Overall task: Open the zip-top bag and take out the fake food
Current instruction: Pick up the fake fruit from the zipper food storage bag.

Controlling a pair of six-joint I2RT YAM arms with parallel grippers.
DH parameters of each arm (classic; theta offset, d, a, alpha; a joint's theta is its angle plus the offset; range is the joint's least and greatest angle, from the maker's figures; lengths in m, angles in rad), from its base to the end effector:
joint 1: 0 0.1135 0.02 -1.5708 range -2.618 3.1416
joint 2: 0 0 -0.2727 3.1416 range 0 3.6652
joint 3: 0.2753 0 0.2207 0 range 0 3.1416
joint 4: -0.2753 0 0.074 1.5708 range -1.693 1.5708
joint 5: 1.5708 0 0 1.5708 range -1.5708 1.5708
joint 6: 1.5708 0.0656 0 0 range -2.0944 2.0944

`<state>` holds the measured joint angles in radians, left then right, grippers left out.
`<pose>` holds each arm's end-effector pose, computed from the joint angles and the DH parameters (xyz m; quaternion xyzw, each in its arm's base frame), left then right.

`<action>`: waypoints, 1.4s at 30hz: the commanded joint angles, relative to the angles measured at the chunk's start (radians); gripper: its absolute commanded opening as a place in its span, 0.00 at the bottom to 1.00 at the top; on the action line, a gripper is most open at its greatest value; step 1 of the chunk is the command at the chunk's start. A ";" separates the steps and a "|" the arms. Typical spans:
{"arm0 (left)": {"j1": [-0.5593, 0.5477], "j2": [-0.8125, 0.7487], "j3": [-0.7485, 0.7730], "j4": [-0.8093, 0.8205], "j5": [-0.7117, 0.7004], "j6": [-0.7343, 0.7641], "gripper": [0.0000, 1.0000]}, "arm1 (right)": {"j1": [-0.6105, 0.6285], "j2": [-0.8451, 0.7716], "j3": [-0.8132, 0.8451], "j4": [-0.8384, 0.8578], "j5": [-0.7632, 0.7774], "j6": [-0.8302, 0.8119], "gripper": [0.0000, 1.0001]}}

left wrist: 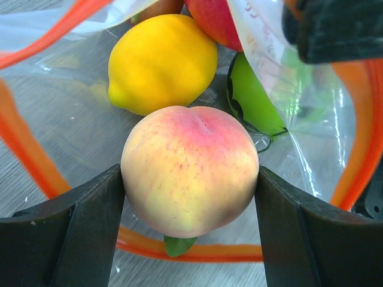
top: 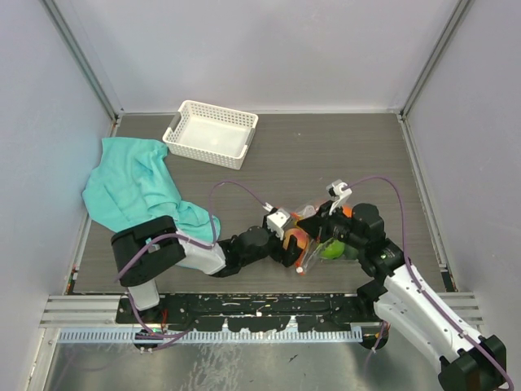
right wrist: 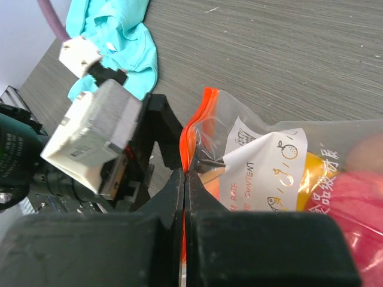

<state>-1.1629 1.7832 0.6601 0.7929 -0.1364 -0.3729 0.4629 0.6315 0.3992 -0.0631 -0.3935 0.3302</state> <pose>0.1490 -0.3223 0.1695 0.2758 0.7645 -0.3629 0.4557 0.1222 0.0891 0.2448 -0.1684 0.7785 0.3704 0.4779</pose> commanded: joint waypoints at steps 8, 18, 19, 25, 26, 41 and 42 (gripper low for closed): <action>0.016 -0.166 -0.065 0.038 -0.006 -0.140 0.19 | 0.004 -0.040 0.019 -0.018 0.055 -0.024 0.00; 0.096 -0.238 -0.125 0.065 0.138 -0.430 0.13 | 0.003 -0.071 -0.006 -0.007 0.073 -0.003 0.00; 0.100 -0.247 -0.131 0.067 0.144 -0.448 0.13 | 0.003 -0.073 -0.009 -0.003 0.074 0.000 0.00; 0.152 -0.291 -0.177 0.128 0.199 -0.591 0.11 | 0.003 -0.075 -0.017 0.008 0.076 0.014 0.00; 0.164 -0.294 -0.187 0.146 0.214 -0.619 0.11 | 0.003 -0.075 -0.018 0.010 0.076 0.016 0.00; 0.363 -0.192 -0.263 0.534 0.398 -0.907 0.09 | 0.004 -0.094 -0.029 0.020 0.079 0.030 0.00; 0.381 -0.190 -0.264 0.550 0.406 -0.917 0.09 | 0.005 -0.095 -0.030 0.020 0.079 0.030 0.00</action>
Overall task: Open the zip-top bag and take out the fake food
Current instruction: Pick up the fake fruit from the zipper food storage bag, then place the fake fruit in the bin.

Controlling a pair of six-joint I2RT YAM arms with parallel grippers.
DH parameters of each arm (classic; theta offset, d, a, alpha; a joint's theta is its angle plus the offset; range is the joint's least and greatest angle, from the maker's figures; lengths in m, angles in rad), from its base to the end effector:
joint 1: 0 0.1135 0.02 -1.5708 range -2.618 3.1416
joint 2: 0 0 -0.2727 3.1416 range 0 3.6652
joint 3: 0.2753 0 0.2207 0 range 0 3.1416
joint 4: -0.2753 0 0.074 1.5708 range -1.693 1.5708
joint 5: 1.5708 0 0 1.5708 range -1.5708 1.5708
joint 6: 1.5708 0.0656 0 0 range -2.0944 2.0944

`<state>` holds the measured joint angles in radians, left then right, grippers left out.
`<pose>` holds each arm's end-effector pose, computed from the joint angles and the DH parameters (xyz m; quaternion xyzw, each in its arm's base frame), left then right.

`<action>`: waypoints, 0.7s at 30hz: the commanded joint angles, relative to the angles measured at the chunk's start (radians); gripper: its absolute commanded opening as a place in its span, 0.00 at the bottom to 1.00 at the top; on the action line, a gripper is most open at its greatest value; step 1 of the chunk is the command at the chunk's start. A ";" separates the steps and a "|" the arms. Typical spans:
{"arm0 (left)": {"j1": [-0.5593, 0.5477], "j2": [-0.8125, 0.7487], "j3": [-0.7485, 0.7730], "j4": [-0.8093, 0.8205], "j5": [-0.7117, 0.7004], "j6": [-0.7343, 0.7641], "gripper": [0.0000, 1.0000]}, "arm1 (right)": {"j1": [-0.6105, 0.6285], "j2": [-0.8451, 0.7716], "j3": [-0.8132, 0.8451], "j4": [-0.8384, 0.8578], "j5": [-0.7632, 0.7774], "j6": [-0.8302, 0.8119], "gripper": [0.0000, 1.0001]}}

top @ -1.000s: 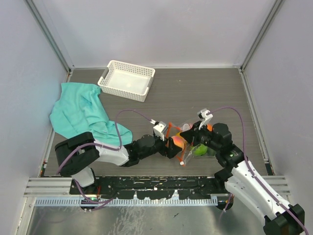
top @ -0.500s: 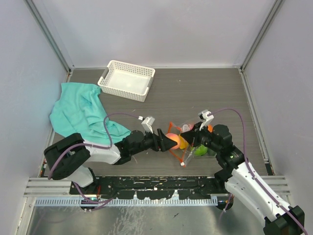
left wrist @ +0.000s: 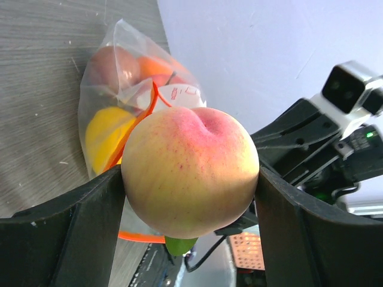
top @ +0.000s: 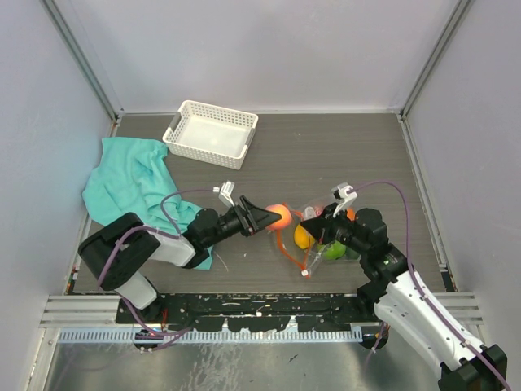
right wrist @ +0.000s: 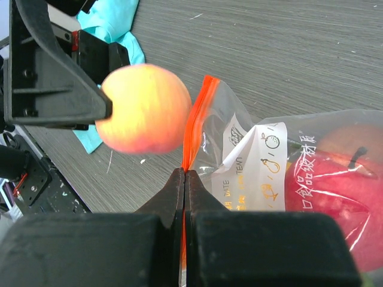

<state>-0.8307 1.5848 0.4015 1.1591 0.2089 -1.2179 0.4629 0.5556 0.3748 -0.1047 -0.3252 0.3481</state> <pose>0.1907 -0.2290 0.2089 -0.0655 0.7124 -0.6323 0.2973 0.1147 0.0807 0.2398 -0.1422 0.7831 0.3524 0.4923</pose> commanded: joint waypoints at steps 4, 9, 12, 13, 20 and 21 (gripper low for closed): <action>0.120 0.006 0.000 0.199 0.078 -0.099 0.08 | 0.003 -0.019 -0.010 0.063 0.009 0.014 0.00; 0.204 -0.005 0.022 0.154 0.080 -0.097 0.08 | 0.003 -0.019 -0.012 0.068 0.006 0.014 0.00; 0.247 -0.007 0.041 0.099 0.074 -0.086 0.08 | 0.003 -0.019 -0.008 0.069 0.006 0.011 0.00; 0.264 -0.006 0.048 0.085 0.072 -0.083 0.08 | 0.003 -0.019 -0.008 0.069 0.005 0.011 0.00; 0.338 0.006 0.143 -0.068 0.069 -0.044 0.07 | 0.004 -0.013 -0.011 0.075 0.003 0.006 0.00; 0.344 0.003 0.161 -0.110 0.062 -0.029 0.07 | 0.003 -0.012 -0.011 0.075 0.002 0.006 0.00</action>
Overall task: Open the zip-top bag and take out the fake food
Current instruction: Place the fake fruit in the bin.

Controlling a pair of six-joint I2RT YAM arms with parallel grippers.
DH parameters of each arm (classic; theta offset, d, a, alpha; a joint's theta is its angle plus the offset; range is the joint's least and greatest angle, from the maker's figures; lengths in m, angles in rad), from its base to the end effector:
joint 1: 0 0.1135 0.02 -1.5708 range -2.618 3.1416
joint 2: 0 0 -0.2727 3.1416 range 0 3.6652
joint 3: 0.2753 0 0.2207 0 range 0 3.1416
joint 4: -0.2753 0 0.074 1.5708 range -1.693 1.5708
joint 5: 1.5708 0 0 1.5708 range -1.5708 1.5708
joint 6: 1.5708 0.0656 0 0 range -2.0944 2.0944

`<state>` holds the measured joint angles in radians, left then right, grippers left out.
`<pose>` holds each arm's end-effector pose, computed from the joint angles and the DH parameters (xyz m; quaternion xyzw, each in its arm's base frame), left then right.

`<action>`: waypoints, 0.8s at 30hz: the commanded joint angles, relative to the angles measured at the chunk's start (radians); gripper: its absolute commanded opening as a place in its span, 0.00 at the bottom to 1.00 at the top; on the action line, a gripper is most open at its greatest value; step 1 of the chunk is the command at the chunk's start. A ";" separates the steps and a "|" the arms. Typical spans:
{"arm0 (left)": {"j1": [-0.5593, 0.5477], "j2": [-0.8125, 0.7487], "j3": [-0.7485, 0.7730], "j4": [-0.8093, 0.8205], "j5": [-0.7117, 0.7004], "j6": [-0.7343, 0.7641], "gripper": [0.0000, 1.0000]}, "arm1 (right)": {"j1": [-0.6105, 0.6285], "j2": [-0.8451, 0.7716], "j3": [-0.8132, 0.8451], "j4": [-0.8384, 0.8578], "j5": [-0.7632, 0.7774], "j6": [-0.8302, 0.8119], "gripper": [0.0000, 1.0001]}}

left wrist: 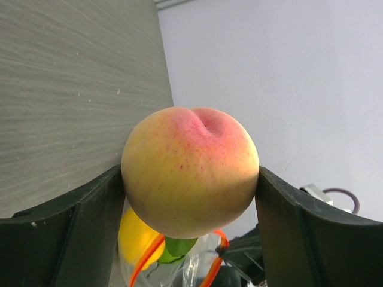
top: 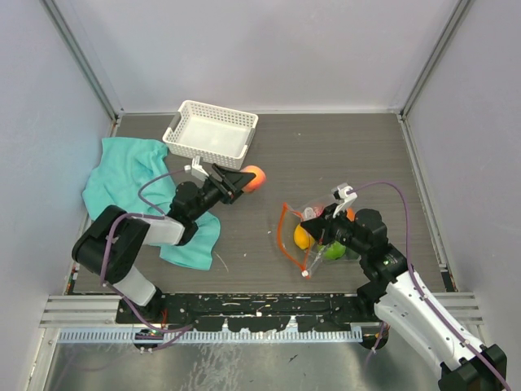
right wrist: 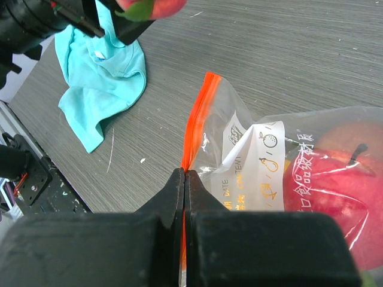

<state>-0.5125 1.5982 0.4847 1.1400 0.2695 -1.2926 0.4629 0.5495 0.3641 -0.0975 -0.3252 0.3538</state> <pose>0.2636 -0.1683 0.2257 -0.1739 0.6760 -0.6153 0.3663 0.1141 0.0804 0.2377 -0.1401 0.7827 0.3541 0.4923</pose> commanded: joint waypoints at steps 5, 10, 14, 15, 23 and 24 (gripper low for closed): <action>0.037 -0.048 0.191 -0.401 -0.085 0.158 0.05 | 0.003 -0.003 -0.001 0.072 0.000 -0.001 0.00; 0.037 -0.082 0.315 -0.668 -0.206 0.285 0.04 | 0.003 0.000 -0.003 0.076 -0.002 -0.003 0.00; 0.037 -0.082 0.413 -0.843 -0.330 0.355 0.04 | 0.003 0.009 -0.002 0.082 -0.006 -0.001 0.00; 0.037 -0.077 0.438 -0.878 -0.356 0.374 0.03 | 0.005 0.010 -0.002 0.085 -0.007 0.000 0.00; 0.036 0.031 0.711 -1.201 -0.529 0.562 0.03 | 0.003 0.015 0.004 0.087 -0.008 -0.004 0.00; 0.035 0.051 0.746 -1.241 -0.553 0.592 0.03 | 0.003 0.016 0.005 0.087 -0.008 -0.005 0.00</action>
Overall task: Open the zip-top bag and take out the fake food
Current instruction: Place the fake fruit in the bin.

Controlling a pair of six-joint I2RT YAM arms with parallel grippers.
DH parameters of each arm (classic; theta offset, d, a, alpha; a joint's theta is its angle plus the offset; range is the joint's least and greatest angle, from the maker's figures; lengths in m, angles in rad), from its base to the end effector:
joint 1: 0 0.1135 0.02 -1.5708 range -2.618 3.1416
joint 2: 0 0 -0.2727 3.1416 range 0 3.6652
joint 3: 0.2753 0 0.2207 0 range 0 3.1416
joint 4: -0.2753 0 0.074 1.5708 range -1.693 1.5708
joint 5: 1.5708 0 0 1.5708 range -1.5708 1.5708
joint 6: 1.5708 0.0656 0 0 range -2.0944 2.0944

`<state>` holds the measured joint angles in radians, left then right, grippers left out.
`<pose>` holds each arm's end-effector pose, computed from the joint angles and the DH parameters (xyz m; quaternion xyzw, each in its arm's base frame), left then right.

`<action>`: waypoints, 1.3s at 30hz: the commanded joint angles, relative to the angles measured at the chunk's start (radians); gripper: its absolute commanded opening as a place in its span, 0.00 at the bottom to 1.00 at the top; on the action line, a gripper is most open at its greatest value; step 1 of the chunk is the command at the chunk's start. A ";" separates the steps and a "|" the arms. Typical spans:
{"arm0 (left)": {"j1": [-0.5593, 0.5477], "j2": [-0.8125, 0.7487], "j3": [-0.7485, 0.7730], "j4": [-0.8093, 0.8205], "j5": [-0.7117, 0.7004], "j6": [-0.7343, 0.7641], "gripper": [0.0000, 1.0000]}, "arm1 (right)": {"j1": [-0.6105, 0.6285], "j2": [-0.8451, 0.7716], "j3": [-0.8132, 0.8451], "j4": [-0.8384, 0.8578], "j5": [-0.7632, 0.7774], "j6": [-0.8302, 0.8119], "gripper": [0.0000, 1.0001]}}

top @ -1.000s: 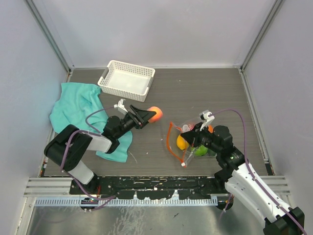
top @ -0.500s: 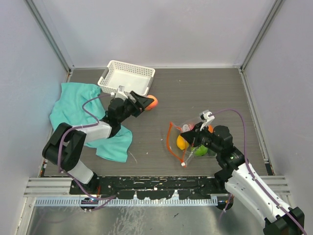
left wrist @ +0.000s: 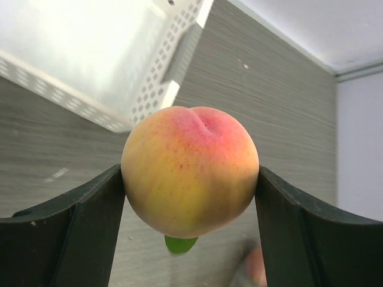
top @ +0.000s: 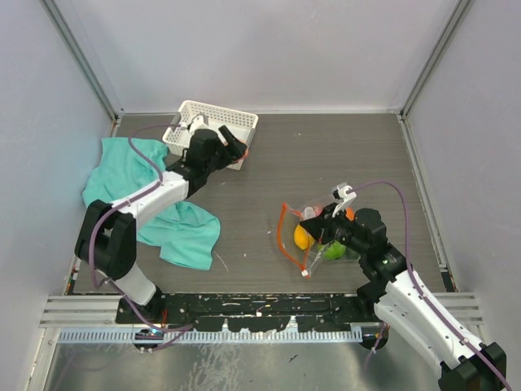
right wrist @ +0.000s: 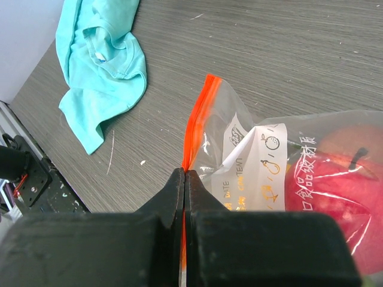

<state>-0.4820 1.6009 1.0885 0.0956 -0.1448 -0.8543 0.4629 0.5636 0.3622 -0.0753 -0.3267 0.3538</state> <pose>0.3320 -0.1630 0.2780 -0.1935 0.8142 -0.2895 0.4646 0.1163 0.0816 0.2383 -0.1408 0.7807 0.3553 0.4944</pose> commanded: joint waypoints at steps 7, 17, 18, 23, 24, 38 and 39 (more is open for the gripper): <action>0.005 0.188 0.355 -0.351 -0.324 0.393 0.03 | 0.005 0.018 0.013 0.074 -0.012 -0.007 0.00; 0.005 0.435 0.605 -0.340 -0.586 0.738 0.05 | 0.003 0.033 0.017 0.078 -0.023 -0.009 0.00; 0.005 0.459 0.624 -0.319 -0.603 0.775 0.05 | 0.004 0.033 0.017 0.078 -0.024 -0.009 0.00; 0.005 0.570 0.674 -0.197 -0.678 0.986 0.07 | 0.004 0.037 0.015 0.080 -0.030 -0.009 0.00; 0.005 0.590 0.680 -0.164 -0.700 1.051 0.10 | 0.003 0.039 0.015 0.079 -0.031 -0.009 0.00; 0.022 0.818 0.779 0.237 -0.864 1.473 0.98 | 0.004 0.035 0.017 0.072 -0.041 -0.009 0.00; 0.024 0.822 0.795 0.218 -0.864 1.458 0.98 | 0.004 0.033 0.018 0.069 -0.041 -0.009 0.00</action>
<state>-0.4751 2.4336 1.7767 0.2249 -0.9516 0.5697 0.4629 0.6071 0.3622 -0.0540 -0.3546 0.3511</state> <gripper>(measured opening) 0.979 0.028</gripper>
